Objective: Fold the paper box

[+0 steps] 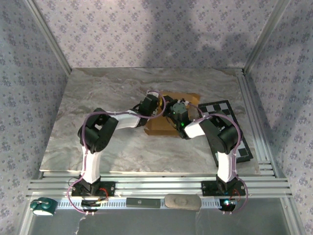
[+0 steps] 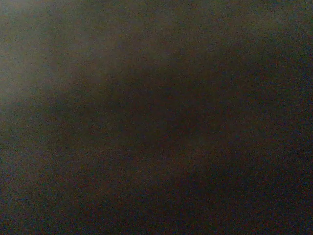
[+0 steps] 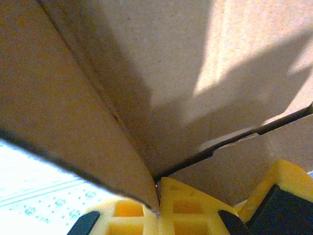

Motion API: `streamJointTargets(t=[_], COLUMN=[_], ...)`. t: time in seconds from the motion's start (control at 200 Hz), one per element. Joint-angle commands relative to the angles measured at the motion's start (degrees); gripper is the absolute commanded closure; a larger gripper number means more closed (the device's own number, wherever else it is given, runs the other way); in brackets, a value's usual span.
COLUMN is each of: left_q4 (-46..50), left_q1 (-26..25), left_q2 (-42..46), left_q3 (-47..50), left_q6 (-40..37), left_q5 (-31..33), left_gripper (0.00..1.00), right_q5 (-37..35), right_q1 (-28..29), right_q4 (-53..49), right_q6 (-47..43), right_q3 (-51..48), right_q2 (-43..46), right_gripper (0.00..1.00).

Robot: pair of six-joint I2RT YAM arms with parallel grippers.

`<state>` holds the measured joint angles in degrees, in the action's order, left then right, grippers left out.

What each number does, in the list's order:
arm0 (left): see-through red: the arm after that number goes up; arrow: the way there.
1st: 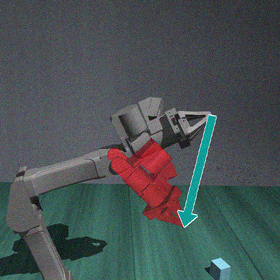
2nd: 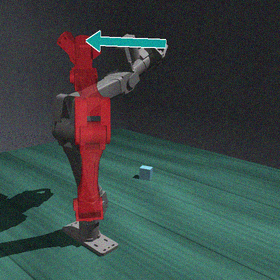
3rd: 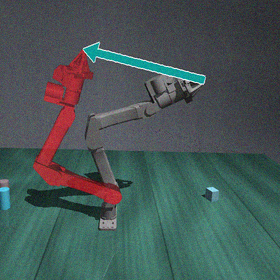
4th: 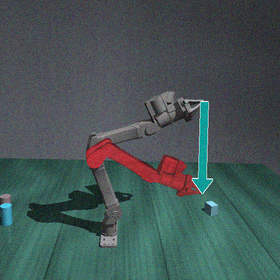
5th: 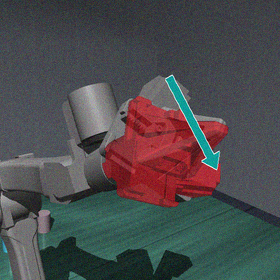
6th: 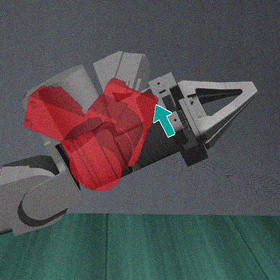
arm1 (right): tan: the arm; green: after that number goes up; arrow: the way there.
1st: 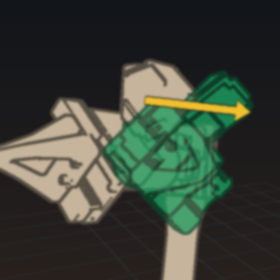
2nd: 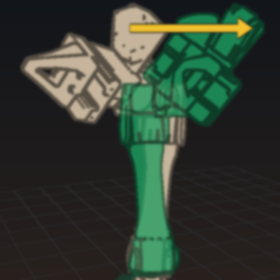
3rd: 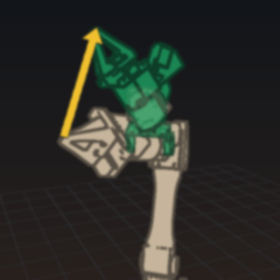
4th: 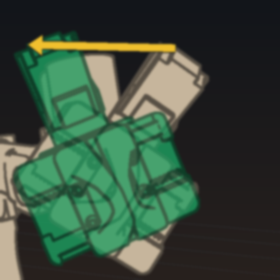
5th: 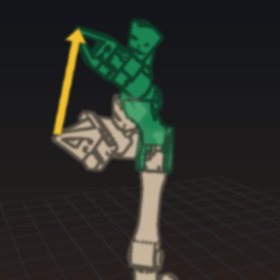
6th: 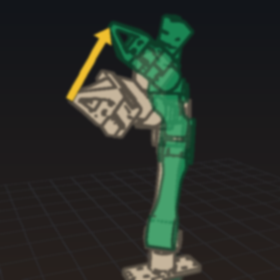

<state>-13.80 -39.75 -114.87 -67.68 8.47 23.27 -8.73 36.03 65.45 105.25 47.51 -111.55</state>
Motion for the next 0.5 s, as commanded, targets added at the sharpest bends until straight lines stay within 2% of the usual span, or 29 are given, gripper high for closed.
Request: streamJointTargets(t=[0.0, 0.08, 0.15, 0.495], left_q4=[1.59, 0.57, 0.44, 0.94], left_q1=[0.21, 0.80, 1.14, -0.19], left_q2=[-2.37, -2.18, -2.29, -3.73], left_q3=[-0.68, -0.16, -0.38, -2.00], left_q6=[0.47, 1.06, 1.52, 6.01], left_q5=[-5.22, -5.99, -5.62, 2.37], left_gripper=[0.72, 0.83, 1.00, 1.00], right_q5=[6.08, 6.16, 6.20, 5.82], right_q1=[1.33, 1.31, 1.31, 1.54], right_q4=[-6.50, -6.56, -6.61, -6.06], right_q6=[1.01, 1.01, 1.09, 1.80], right_q3=[-0.77, -0.67, -0.67, -0.31], right_q2=[-2.01, -2.01, -2.09, -2.54], right_gripper=[1.00, 1.00, 1.00, 1.00])
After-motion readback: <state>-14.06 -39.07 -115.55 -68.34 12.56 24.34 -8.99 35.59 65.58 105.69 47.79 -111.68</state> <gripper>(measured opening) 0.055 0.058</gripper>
